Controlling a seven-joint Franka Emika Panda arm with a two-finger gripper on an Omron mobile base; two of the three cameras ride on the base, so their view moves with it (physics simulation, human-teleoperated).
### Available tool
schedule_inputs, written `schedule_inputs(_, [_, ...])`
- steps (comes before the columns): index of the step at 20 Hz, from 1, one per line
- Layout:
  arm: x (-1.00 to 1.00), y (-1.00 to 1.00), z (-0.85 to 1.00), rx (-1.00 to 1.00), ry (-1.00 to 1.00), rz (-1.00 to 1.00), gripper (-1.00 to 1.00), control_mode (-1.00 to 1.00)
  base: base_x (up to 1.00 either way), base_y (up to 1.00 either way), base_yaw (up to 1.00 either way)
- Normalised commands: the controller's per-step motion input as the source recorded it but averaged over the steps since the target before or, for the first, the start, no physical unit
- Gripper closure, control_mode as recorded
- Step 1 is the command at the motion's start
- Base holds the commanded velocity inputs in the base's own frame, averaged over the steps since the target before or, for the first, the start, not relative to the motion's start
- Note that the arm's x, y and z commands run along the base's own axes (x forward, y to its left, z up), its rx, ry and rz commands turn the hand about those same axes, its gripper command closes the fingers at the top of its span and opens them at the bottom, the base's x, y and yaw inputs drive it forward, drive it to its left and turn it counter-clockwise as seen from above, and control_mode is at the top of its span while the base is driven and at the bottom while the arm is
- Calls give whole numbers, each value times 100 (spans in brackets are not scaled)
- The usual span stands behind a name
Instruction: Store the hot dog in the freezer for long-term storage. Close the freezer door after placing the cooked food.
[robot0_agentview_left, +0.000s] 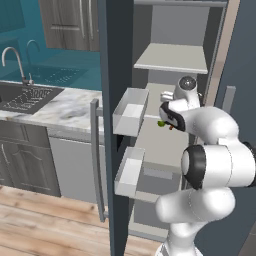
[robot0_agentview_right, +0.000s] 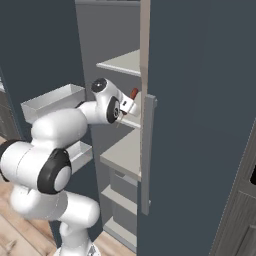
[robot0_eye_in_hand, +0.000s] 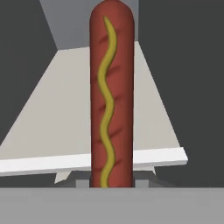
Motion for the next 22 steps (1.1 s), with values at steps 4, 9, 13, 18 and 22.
schedule_inputs(4, [26, 0, -28, 0, 1, 0, 100, -100, 0, 0, 0])
schedule_inputs(9, [26, 0, -22, 0, 1, 0, 100, -100, 0, 0, 0])
schedule_inputs(13, [30, 0, -18, 0, 2, 0, 100, -100, 0, 0, 0])
schedule_inputs(18, [42, -13, -17, 0, 5, 0, 100, -100, 0, 0, 0])
schedule_inputs(22, [52, -22, -9, 0, 5, 0, 100, -100, 0, 0, 0])
